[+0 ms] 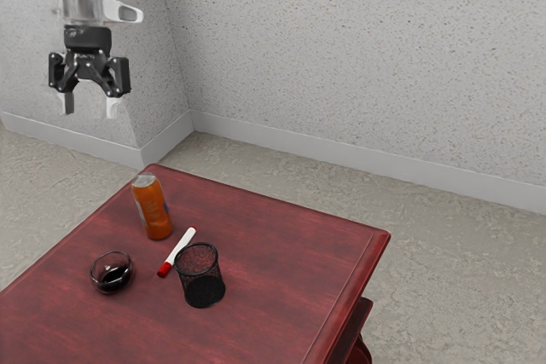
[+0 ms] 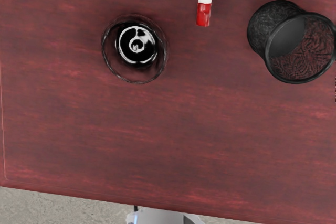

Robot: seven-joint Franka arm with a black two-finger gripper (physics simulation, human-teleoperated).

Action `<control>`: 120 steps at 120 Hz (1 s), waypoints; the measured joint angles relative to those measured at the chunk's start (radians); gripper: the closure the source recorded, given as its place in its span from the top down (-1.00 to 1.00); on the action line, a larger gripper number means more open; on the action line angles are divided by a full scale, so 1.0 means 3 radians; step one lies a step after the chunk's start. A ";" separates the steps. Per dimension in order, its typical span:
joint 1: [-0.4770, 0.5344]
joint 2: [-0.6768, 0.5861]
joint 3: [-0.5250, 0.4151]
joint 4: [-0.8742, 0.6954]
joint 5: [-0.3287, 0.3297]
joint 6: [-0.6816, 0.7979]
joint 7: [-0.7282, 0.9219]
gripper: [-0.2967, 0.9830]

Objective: Put the marker into the pen holder.

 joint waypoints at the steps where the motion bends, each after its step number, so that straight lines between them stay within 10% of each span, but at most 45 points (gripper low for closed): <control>1: 0.0000 0.0005 0.0002 -0.0001 -0.0002 0.0064 0.0006 0.52; 65: -0.0058 0.0863 -0.0204 0.0071 -0.0172 0.1627 0.0197 0.51; 99: -0.0292 -0.0379 -0.0183 -0.2332 0.0051 0.2498 0.0215 0.51; 120: -0.0396 -0.0511 -0.0177 -0.2743 0.0221 0.2972 0.0157 0.51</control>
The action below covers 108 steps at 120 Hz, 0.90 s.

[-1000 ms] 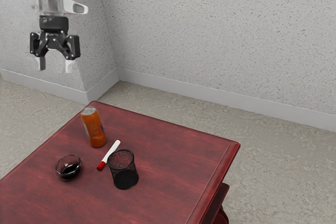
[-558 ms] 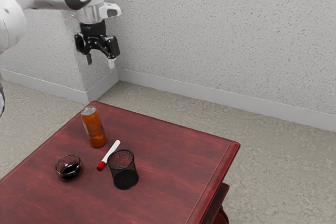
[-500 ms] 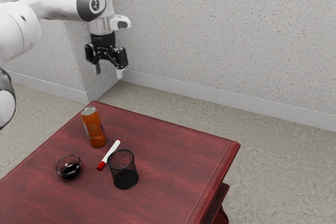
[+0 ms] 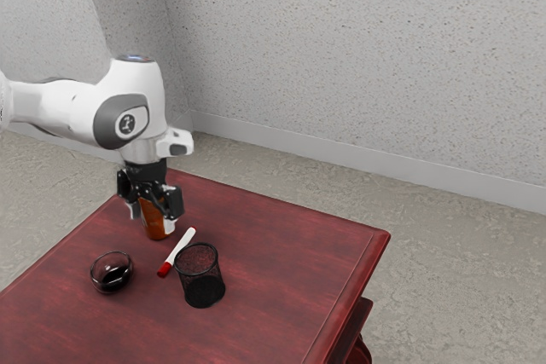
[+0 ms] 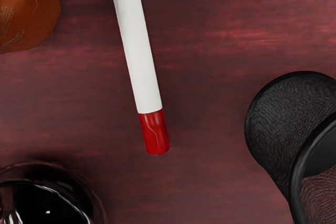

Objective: Put the marker into the pen holder.

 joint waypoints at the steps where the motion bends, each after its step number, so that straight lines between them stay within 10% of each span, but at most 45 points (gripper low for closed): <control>1: -0.0008 0.0005 0.0005 -0.0001 0.0006 0.0014 -0.0002 0.51; 108: 0.0030 0.0733 0.0082 -0.0098 -0.0093 0.0908 -0.0257 0.49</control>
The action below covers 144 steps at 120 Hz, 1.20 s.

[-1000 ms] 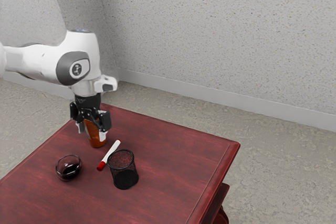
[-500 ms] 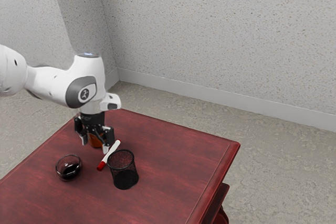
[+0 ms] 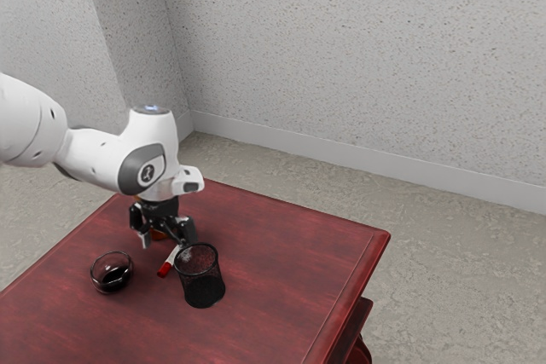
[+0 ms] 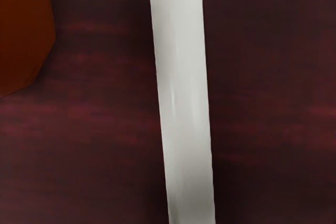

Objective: Put the marker into the pen holder.

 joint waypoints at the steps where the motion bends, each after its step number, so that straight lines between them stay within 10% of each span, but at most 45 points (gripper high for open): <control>1: 0.0000 -0.0001 0.0003 0.0003 -0.0005 0.0003 0.0000 0.49; 67: -0.0001 0.0191 0.0017 0.0036 -0.0142 0.0279 0.0086 0.47; 112: -0.0008 0.0194 0.0019 0.0031 -0.0160 0.0309 0.0116 -0.39; 144: -0.0016 0.0206 0.0021 0.0027 -0.0111 0.0323 0.0076 -0.63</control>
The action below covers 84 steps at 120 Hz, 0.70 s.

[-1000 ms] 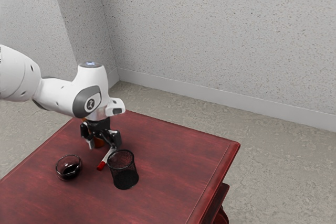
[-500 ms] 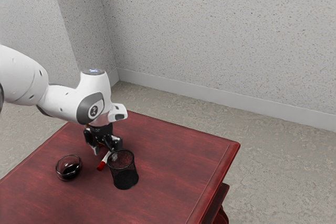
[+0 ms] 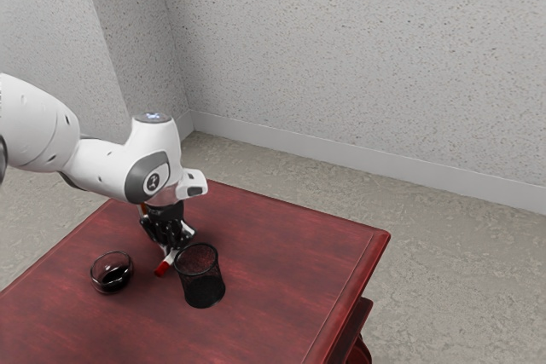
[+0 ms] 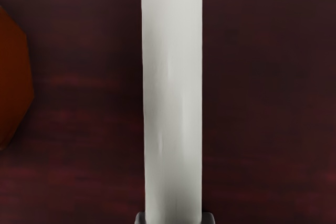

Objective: Put the marker into the pen holder.

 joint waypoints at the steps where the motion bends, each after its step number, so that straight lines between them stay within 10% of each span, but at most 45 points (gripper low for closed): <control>1: 0.0000 0.0001 0.0000 0.0000 0.0002 0.0001 -0.0002 -0.62; 84: -0.0107 -0.0123 -0.0046 0.0292 0.0102 -0.0009 -0.0131 -0.69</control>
